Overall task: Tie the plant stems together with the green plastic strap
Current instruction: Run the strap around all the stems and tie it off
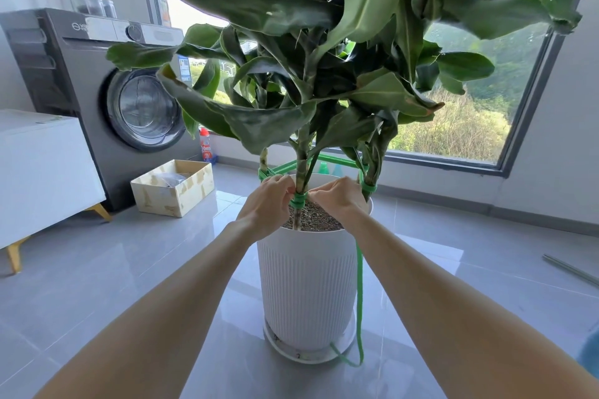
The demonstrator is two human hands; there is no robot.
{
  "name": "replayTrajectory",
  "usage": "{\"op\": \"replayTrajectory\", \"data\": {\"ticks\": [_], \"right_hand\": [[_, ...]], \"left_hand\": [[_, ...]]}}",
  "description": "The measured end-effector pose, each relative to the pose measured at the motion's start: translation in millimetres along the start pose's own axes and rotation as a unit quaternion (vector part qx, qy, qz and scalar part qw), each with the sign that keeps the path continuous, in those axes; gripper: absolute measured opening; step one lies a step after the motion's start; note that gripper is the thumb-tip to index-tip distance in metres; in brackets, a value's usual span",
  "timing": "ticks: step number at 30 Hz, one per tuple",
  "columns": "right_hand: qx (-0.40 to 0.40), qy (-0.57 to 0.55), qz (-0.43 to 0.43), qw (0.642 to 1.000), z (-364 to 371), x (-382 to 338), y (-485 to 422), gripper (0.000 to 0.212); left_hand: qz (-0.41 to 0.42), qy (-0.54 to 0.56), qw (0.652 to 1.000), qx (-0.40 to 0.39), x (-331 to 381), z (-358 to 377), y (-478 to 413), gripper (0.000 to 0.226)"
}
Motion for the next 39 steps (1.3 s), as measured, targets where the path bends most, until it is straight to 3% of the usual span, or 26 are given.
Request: {"op": "replayTrajectory", "data": {"ticks": [14,20,26,39], "right_hand": [[-0.041,0.047,-0.027,0.998,10.3,-13.8,-5.7,0.019],[-0.011,0.02,-0.036,0.999,6.3,-17.2,-2.1,0.013],[0.027,0.013,-0.054,0.998,4.5,-21.9,2.0,0.01],[-0.022,0.01,-0.09,0.996,14.6,-32.5,-3.1,0.014]], "left_hand": [[-0.025,0.04,0.999,-0.009,-8.6,-0.4,-0.4,0.014],[-0.042,0.058,0.997,-0.018,-15.7,-3.7,1.5,0.014],[-0.08,0.1,0.992,0.017,-29.1,-16.1,9.4,0.005],[-0.113,0.141,0.982,0.056,-41.7,-26.3,11.0,0.01]]}}
Point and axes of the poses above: each hand's wrist, its own y-axis away from the middle knuckle, its own z-axis out of the palm, x = y × z, the point moved 9 cm from there along -y, towards the middle knuckle, and after that the axes turned 13 degrees about -x, right-handed, at the moved point
